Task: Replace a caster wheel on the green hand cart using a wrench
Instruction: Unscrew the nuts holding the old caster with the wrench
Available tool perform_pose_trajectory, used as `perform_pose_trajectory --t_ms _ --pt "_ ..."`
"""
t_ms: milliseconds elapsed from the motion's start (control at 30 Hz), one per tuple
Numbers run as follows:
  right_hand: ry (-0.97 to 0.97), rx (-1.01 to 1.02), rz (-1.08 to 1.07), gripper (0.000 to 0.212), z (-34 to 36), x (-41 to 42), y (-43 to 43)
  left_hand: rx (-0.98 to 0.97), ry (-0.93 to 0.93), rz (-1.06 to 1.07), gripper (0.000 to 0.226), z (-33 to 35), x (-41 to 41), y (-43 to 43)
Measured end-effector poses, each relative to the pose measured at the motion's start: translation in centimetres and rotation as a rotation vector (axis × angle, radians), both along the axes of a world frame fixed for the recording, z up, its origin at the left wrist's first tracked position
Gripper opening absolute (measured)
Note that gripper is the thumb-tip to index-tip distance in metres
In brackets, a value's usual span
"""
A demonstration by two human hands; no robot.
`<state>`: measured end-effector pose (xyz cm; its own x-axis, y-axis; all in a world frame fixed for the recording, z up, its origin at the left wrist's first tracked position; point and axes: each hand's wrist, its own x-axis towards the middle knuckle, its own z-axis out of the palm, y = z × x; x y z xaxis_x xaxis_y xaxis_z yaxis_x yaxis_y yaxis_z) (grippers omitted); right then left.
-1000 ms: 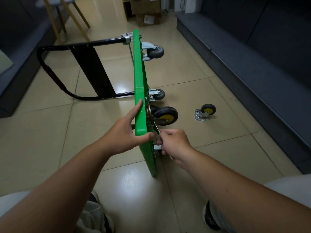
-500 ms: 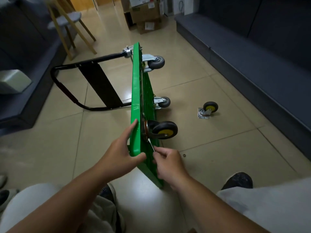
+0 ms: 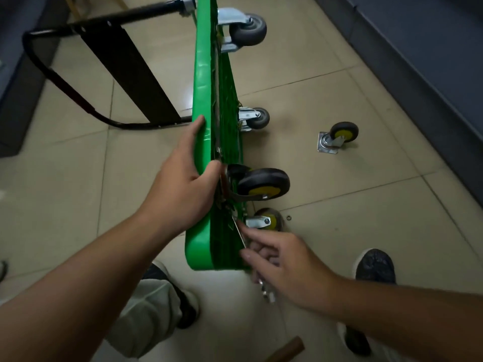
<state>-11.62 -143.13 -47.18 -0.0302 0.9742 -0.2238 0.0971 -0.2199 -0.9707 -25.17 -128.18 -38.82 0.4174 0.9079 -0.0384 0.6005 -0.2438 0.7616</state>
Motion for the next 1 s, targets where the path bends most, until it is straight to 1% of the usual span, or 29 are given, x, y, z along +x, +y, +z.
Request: perform_pose_trajectory --t_ms 67,233,300,433,567,633,700,767,833,900,1000 --pt "-0.095 0.034 0.106 0.058 -0.6 2.0 0.9 -0.019 -0.047 0.017 0.069 -0.1 -0.1 -0.1" --pt "-0.047 0.152 0.239 0.068 -3.8 4.1 2.6 0.011 -0.104 0.063 0.068 -0.4 -0.2 0.2" --pt "-0.023 0.209 0.228 0.067 -5.2 4.3 3.2 -0.012 -0.129 0.062 0.068 -0.4 -0.1 0.5" --pt "0.078 0.285 0.177 0.055 -6.9 3.5 4.2 -0.025 -0.12 0.075 0.065 -0.4 -0.1 1.3" --pt "0.104 0.396 0.073 0.056 -8.1 1.4 4.3 -0.02 -0.081 0.084 0.069 -0.3 0.3 2.2" --pt "0.171 0.389 0.013 0.059 -8.4 0.0 4.0 -0.009 -0.073 0.093 0.069 -0.1 0.6 2.3" --pt "0.206 0.366 0.005 0.061 -8.7 -0.8 3.9 0.009 -0.054 0.098 0.069 -0.1 0.7 2.3" --pt "0.145 0.408 0.024 0.061 -9.3 -0.6 4.3 0.009 -0.043 0.104 0.069 -0.1 0.7 2.3" --pt "0.038 0.483 0.05 0.059 -10.1 0.4 5.2 -0.003 -0.053 0.104 0.07 -0.1 0.7 2.2" --pt "-0.12 0.583 0.099 0.055 -10.8 1.9 6.5 -0.021 -0.071 0.095 0.07 0.1 0.6 2.2" --pt "-0.421 0.809 0.186 0.048 -11.8 4.4 8.7 -0.039 -0.094 0.079 0.07 0.2 0.5 2.2"
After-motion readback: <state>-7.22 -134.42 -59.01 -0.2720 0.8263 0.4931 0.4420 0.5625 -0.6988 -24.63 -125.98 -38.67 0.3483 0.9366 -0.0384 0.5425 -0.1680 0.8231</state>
